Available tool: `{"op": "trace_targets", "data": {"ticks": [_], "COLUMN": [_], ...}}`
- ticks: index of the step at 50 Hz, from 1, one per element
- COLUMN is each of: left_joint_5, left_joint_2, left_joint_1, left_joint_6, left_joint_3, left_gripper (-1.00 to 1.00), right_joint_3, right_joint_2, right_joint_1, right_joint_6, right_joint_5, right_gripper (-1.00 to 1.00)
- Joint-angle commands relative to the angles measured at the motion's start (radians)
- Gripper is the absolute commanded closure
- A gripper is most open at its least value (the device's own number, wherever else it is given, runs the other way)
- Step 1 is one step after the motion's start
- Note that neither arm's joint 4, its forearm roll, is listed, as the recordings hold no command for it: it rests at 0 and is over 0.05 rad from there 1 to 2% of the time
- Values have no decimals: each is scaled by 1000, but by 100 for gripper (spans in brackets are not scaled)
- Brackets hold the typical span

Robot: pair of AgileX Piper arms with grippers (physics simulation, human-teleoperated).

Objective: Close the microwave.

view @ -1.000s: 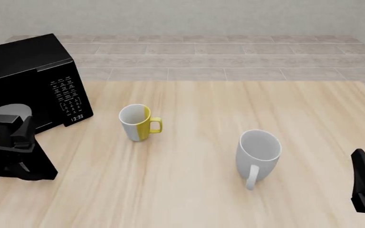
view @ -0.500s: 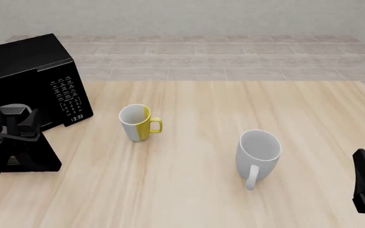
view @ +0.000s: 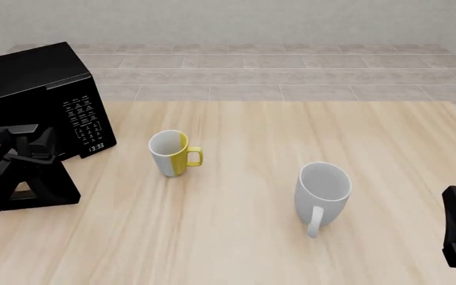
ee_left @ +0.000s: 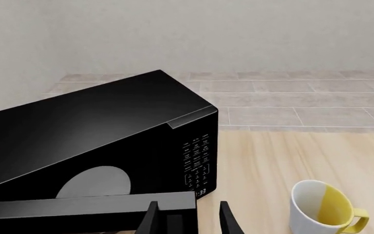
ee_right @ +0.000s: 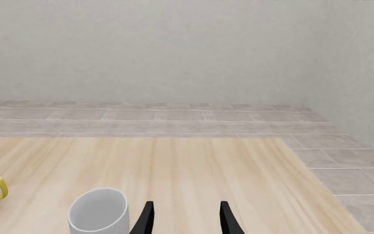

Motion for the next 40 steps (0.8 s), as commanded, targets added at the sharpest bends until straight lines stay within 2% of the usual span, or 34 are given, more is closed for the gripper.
{"op": "trace_targets", "data": {"ticks": [1, 16, 26, 29, 40], "left_joint_5": [40, 30, 43, 45, 75], "left_joint_2": [69, 196, 222, 251, 270], "left_joint_1": [3, 5, 20, 24, 32], "left_joint_6": [25, 24, 39, 16, 16], "left_joint_3": [-87, -162, -197, -213, -255], "left_gripper": [-100, -100, -100, -100, -100], "right_joint_3": [-6, 6, 11, 18, 20], "right_joint_2": [-4, -8, -3, -2, 11], "right_joint_1": [-1, -1, 8, 8, 10], "right_joint_6": [-2, 3, 9, 15, 14], "right_joint_5": [6, 0, -8, -14, -25], "right_gripper": [-100, -100, -100, -100, -100]}}
